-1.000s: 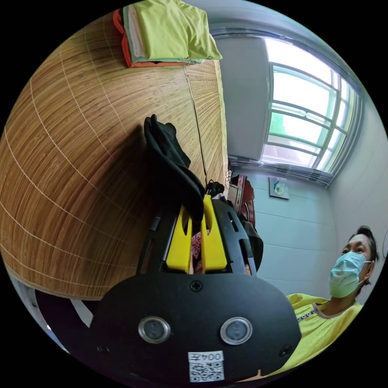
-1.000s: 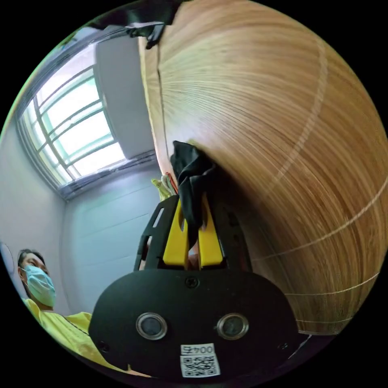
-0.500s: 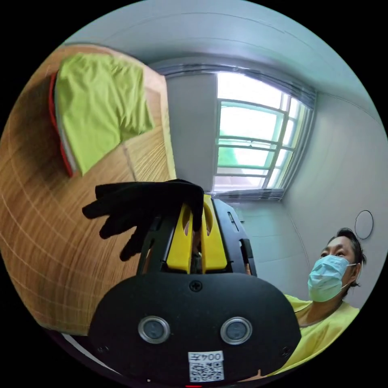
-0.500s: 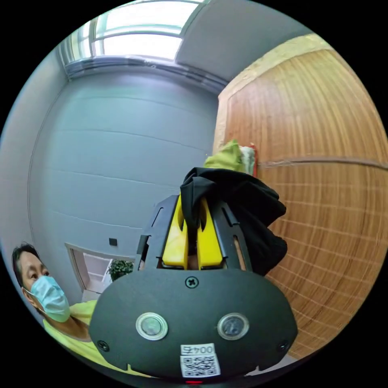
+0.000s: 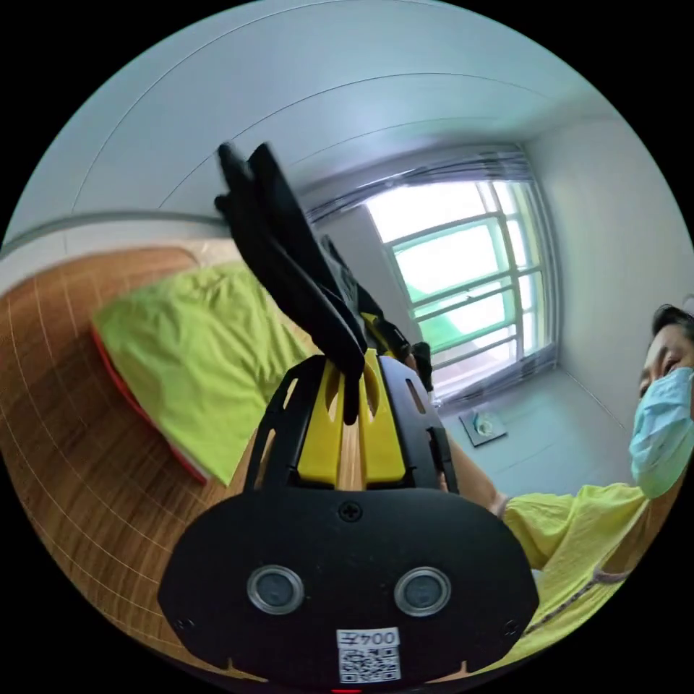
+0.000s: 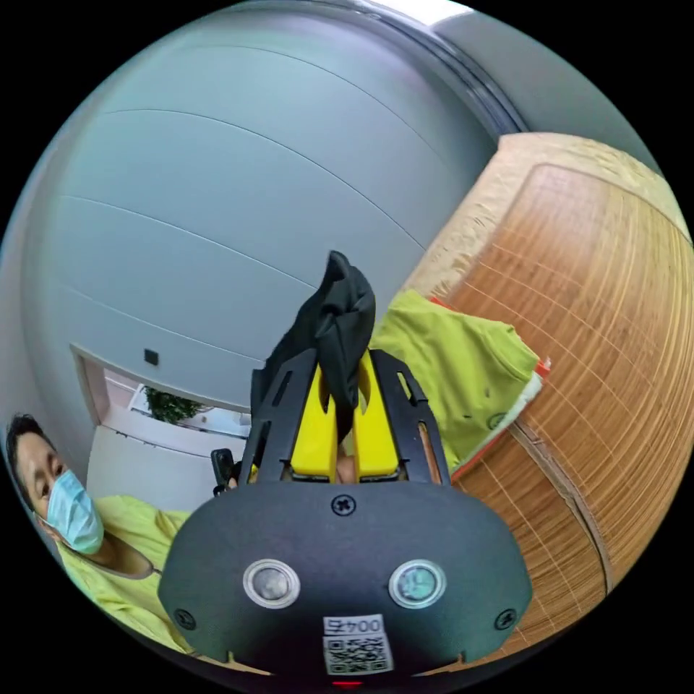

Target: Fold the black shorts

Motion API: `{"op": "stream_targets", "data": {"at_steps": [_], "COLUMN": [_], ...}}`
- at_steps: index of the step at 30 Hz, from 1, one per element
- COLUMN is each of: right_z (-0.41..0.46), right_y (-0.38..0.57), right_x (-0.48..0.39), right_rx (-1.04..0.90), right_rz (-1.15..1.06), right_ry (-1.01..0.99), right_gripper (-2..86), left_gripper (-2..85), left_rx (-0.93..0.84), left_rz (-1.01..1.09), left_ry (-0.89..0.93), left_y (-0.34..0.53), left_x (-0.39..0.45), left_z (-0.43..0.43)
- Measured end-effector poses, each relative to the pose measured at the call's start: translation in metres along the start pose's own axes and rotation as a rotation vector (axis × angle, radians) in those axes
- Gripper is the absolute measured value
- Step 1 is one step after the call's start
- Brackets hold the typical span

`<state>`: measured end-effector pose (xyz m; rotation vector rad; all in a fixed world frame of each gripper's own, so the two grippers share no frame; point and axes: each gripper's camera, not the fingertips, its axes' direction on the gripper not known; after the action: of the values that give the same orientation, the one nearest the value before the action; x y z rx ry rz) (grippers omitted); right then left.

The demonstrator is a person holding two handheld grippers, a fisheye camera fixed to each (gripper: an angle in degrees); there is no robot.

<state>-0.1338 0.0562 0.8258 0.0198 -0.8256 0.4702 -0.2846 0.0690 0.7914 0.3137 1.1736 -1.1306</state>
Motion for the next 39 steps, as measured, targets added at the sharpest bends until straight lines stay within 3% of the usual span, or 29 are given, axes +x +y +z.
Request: {"op": "stream_targets", "data": {"at_steps": [2,4,7,12,15,20,24,29,34,39], "right_z": [0.041,0.065,0.066,0.043,0.024,-0.001,0.019,0.077,0.072,0.054], "right_y": [0.008,0.02,0.039,0.05,0.065,0.132,0.215,0.355,0.437,0.45], "right_x": [0.058,0.097,0.116,0.098,0.07,-0.019,-0.091,-0.165,-0.191,-0.214], "right_rx": [-0.07,-0.073,0.103,0.264,0.342,0.427,0.339,0.078,0.021,0.092], "right_rz": [0.094,0.21,0.323,0.355,0.366,0.205,0.06,-0.065,0.049,0.22], "right_ry": [0.08,0.122,0.056,0.121,0.284,0.404,0.418,0.453,0.432,0.483], "right_gripper": [3.6,4.7,6.0,9.3,9.8,7.0,5.7,6.5,5.1,1.5], "left_gripper": [4.5,4.3,4.0,3.5,2.7,2.1,1.4,0.5,0.4,0.3], "left_rx": [-0.053,-0.101,-0.111,-0.185,-0.215,-0.213,-0.226,-0.207,-0.095,-0.081], "left_rz": [-0.077,-0.291,-0.265,-0.183,-0.162,-0.137,-0.073,-0.035,-0.048,-0.093], "left_ry": [-0.082,-0.071,-0.011,-0.01,-0.011,-0.021,-0.097,-0.269,-0.495,-0.58], "left_y": [0.028,0.062,0.077,0.092,0.105,0.119,0.136,0.172,0.206,0.192], "left_x": [-0.048,-0.109,-0.111,-0.095,-0.093,-0.091,-0.069,-0.026,0.008,-0.013], "left_z": [0.036,0.067,0.074,0.07,0.055,0.018,-0.059,-0.197,-0.355,-0.444]}}
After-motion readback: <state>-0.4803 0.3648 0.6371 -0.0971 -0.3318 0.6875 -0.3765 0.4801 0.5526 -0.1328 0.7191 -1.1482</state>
